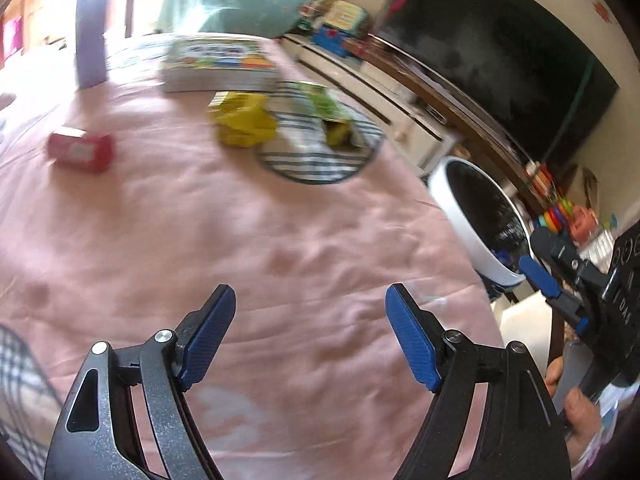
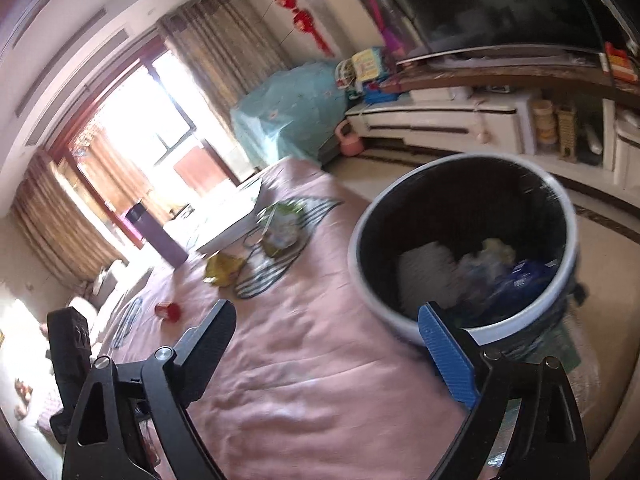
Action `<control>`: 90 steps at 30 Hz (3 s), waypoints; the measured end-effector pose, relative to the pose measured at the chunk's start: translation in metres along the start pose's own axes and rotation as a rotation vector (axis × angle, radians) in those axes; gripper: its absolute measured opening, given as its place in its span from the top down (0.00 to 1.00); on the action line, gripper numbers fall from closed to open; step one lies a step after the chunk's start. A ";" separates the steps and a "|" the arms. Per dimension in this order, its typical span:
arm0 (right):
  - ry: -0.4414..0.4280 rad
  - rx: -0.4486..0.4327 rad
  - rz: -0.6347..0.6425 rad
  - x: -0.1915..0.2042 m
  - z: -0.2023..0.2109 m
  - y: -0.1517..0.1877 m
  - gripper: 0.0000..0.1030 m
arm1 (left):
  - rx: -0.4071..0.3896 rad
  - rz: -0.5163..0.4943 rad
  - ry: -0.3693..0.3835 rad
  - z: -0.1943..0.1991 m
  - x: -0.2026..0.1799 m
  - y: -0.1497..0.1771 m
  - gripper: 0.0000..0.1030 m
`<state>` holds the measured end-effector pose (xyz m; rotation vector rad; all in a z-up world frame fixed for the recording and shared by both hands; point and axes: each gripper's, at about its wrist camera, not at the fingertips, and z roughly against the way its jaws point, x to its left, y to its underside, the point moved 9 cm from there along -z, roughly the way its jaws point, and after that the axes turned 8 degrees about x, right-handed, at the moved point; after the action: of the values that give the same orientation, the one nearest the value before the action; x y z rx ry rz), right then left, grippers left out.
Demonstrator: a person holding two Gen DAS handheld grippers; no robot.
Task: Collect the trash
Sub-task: 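Move both tools back over the table toward the red can and yellow bag, then grasp the red can with the left tool while the right grasps the yellow bag, then carry the red can and yellow bag over the trash bin and open both tools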
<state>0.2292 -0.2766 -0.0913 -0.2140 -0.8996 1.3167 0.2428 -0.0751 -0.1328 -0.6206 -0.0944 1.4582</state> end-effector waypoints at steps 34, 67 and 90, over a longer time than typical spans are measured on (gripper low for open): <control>-0.045 0.218 0.180 0.112 -0.133 0.009 0.27 | -0.040 0.416 -0.116 0.006 0.186 -0.055 0.22; -0.101 0.198 0.161 0.097 -0.116 -0.002 0.96 | 0.031 0.031 -0.026 -0.023 0.122 -0.073 0.69; -0.017 0.166 0.122 0.037 -0.042 0.036 0.96 | -0.007 -0.085 -0.064 -0.021 0.045 -0.027 0.71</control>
<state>0.2305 -0.2183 -0.1243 -0.1299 -0.7972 1.5010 0.2825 -0.0392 -0.1524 -0.5693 -0.1738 1.3965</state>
